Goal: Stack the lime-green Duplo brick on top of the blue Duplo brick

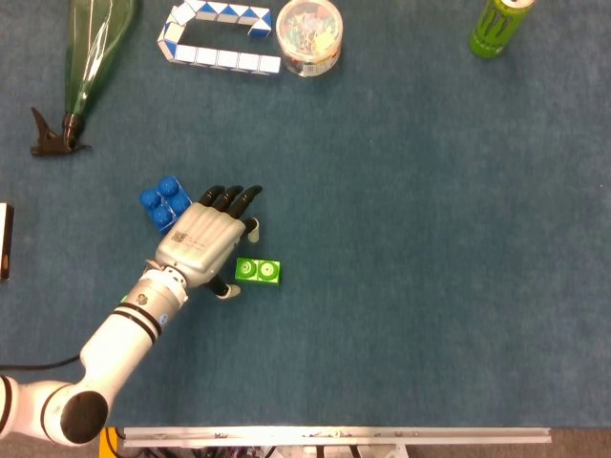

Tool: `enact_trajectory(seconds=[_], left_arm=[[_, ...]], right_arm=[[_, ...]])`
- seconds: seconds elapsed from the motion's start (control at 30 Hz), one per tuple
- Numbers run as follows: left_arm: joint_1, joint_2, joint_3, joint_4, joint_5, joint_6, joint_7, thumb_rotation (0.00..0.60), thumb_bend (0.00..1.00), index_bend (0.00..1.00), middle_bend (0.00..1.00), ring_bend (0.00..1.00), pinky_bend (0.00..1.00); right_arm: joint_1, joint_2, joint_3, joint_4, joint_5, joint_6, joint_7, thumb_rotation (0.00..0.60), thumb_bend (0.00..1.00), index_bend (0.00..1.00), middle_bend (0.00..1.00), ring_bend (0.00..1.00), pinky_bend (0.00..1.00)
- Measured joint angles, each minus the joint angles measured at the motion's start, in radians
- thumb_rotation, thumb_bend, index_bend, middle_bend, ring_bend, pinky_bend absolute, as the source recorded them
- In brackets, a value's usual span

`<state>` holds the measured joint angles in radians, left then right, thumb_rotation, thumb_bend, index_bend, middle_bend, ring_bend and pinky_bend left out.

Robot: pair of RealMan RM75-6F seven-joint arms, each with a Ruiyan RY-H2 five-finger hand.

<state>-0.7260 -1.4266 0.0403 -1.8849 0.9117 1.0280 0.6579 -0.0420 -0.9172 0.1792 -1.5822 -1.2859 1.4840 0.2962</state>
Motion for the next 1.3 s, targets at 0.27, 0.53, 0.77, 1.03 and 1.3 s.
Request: enact_trajectory(seconds=[0.27,0.53,0.77,1.03,1.3], left_arm=[[0.011,-0.050,-0.006,0.007,-0.050,0.053,0.029,0.600,0.10,0.36,0.00,0.00,0.07],[0.028,-0.085,-0.016,0.014,-0.066,0.099,0.038,0.600,0.13,0.38,0.00,0.00,0.07],[0.037,-0.099,-0.013,0.020,-0.058,0.099,0.026,0.600,0.14,0.39,0.00,0.00,0.07],[0.042,-0.114,-0.014,0.041,-0.060,0.092,0.018,0.600,0.14,0.41,0.00,0.00,0.07],[0.048,-0.126,-0.021,0.052,-0.060,0.097,0.014,0.600,0.15,0.48,0.00,0.00,0.07]], right_arm=[[-0.001,0.001,-0.001,0.003,-0.005,0.001,0.008,0.600,0.07,0.54,0.39,0.30,0.30],[-0.003,0.003,-0.002,0.005,-0.008,0.002,0.016,0.600,0.07,0.54,0.39,0.30,0.30],[-0.004,0.003,-0.002,0.005,-0.008,0.004,0.018,0.600,0.07,0.54,0.39,0.30,0.30],[-0.007,0.004,-0.002,0.007,-0.009,0.006,0.023,0.600,0.07,0.54,0.39,0.30,0.30],[-0.005,0.004,-0.002,0.009,-0.007,0.002,0.024,0.600,0.07,0.54,0.39,0.30,0.30]])
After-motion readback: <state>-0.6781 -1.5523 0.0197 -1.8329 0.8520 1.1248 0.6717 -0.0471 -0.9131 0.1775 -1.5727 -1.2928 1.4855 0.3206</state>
